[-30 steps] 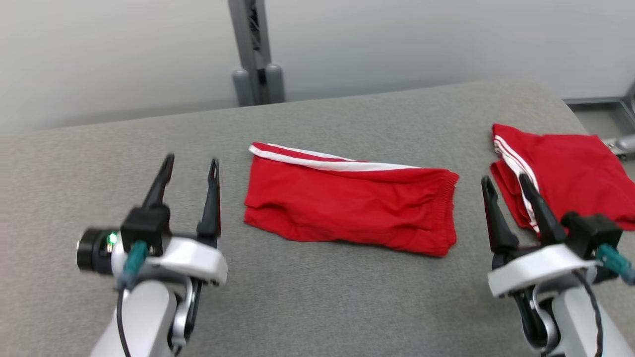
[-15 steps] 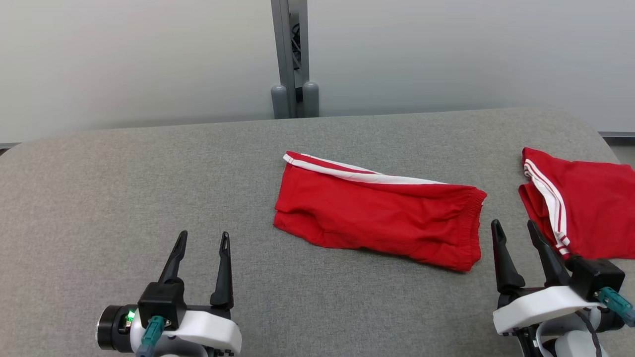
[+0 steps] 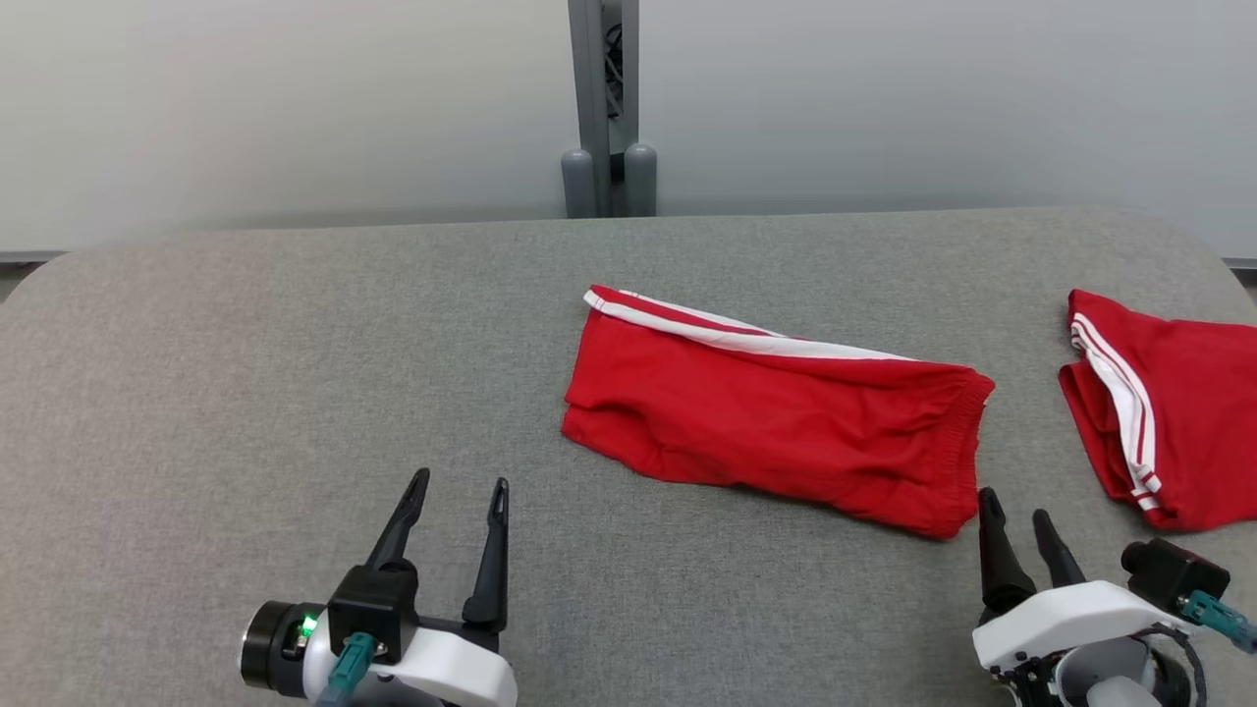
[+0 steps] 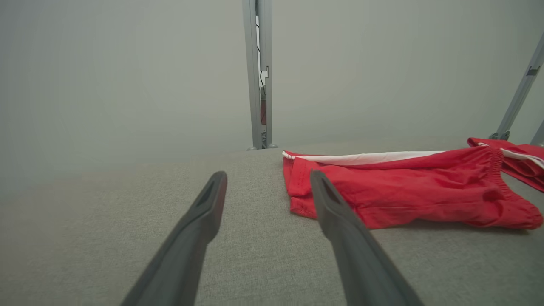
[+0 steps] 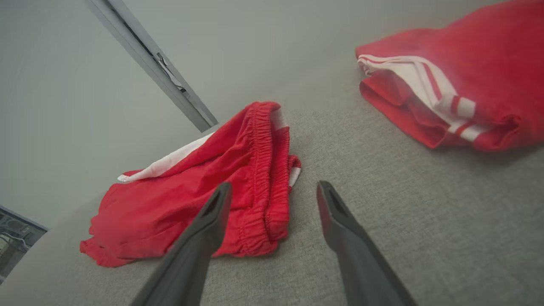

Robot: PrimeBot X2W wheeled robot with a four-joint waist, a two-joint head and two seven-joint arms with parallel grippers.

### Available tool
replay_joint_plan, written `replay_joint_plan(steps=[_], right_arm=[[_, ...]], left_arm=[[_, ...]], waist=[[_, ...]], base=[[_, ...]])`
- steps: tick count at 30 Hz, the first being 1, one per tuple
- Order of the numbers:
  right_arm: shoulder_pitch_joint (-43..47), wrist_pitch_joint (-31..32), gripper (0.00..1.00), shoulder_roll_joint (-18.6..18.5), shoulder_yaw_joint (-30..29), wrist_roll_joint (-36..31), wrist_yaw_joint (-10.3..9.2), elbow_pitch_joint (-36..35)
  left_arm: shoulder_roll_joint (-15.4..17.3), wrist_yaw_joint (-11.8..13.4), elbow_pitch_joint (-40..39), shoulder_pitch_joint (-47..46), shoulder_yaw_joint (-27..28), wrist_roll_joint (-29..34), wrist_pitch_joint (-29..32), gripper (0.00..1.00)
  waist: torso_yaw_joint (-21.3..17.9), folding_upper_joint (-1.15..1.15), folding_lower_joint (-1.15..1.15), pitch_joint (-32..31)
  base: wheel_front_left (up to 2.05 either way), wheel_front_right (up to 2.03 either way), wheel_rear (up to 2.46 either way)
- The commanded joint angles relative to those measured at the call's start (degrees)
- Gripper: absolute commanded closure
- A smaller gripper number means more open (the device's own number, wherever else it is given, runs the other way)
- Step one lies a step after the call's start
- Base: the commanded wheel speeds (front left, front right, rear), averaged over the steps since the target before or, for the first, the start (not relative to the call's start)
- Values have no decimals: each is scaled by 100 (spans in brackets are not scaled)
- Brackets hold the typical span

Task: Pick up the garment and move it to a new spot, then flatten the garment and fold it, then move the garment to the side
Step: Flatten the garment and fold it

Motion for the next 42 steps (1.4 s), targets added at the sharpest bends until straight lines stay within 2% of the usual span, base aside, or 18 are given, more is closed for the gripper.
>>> replay_joint_plan(steps=[1,7,14,24,29,30,31,32,33,34,39,42], right_arm=[[-121,-6,0,-37,57,197,2,138],[-629,86,0,-38,420,1250,2,1028],[-1113,181,0,-25,602,2086,2,1653],[-1597,211,0,76,797,3062,23,1904],[-1695,158,2,96,903,3282,27,1918],[-1692,145,36,100,932,3308,28,1906],[-1684,134,61,88,973,3299,28,1906],[-1671,114,96,64,1011,3278,28,1915],[-1671,114,96,64,1011,3278,28,1915],[-1656,88,100,31,1031,3254,27,1927],[-1679,28,100,-190,1151,3080,18,1940],[-1850,5,100,-462,1303,2819,15,1932]], left_arm=[[25,34,27,-38,-27,-18,-26,0],[23,60,204,-197,-276,-64,-26,0],[23,111,184,-321,-394,-68,-26,0],[22,141,130,-475,-544,-82,-26,0],[23,164,168,-538,-598,-88,-26,0],[23,165,178,-537,-603,-90,-26,0],[23,167,187,-532,-604,-91,-26,0],[23,167,200,-525,-601,-92,-26,0],[23,167,200,-525,-601,-92,-26,0],[23,169,213,-524,-595,-93,-26,0],[22,172,227,-579,-611,-106,-26,0],[23,192,213,-651,-682,-141,-26,0]], waist=[[57,0,0,58],[252,0,0,227],[484,0,0,438],[737,0,0,722],[799,0,0,768],[806,0,0,772],[810,0,0,774],[810,0,0,774],[810,0,0,774],[807,0,0,773],[778,0,0,778],[780,0,0,830]], base=[[0,0,0],[0,0,0],[0,0,0],[0,0,0],[0,0,0],[0,0,0],[0,0,0],[0,0,0],[0,0,0],[0,0,0],[0,0,0],[0,0,0]])
